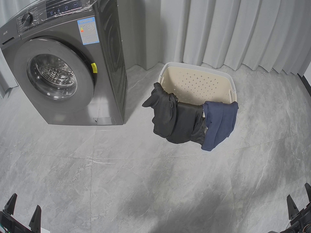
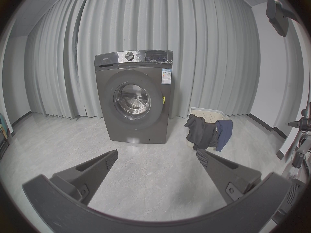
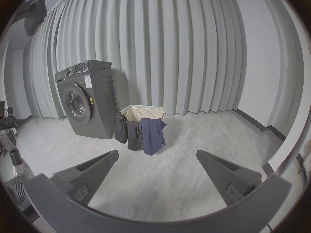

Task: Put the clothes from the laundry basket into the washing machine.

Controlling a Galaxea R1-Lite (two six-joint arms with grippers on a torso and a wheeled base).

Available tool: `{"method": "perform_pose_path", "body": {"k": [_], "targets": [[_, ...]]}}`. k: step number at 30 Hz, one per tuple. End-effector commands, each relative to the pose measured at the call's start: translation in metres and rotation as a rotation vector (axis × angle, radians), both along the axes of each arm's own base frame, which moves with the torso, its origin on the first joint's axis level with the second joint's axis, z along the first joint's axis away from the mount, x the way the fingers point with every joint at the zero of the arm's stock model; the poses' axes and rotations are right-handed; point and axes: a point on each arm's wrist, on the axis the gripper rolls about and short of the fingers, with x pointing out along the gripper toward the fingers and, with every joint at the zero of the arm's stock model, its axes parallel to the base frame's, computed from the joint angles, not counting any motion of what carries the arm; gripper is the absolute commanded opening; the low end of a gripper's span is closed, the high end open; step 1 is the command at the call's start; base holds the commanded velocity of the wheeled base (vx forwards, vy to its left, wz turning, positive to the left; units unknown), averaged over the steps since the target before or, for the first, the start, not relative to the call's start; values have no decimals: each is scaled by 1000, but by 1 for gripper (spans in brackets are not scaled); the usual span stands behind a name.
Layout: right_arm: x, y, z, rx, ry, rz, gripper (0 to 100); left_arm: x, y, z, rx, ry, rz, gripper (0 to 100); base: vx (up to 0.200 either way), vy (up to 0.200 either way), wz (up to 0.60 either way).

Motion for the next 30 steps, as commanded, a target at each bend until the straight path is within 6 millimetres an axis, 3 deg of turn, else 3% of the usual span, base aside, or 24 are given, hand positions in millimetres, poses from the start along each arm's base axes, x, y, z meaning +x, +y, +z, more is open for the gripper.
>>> {"method": "perform_pose_path", "body": {"k": [1, 19, 30], "targets": [[0, 0, -5, 1, -1, 0, 100, 0, 0, -5, -2, 6, 1, 100, 0, 0, 0], [0, 0, -5, -1, -1, 0, 100, 0, 0, -5, -2, 6, 1, 100, 200, 0, 0], [0, 0, -5, -1, -1, 0, 100, 0, 0, -5, -4, 6, 2, 100, 0, -36, 0]]}}
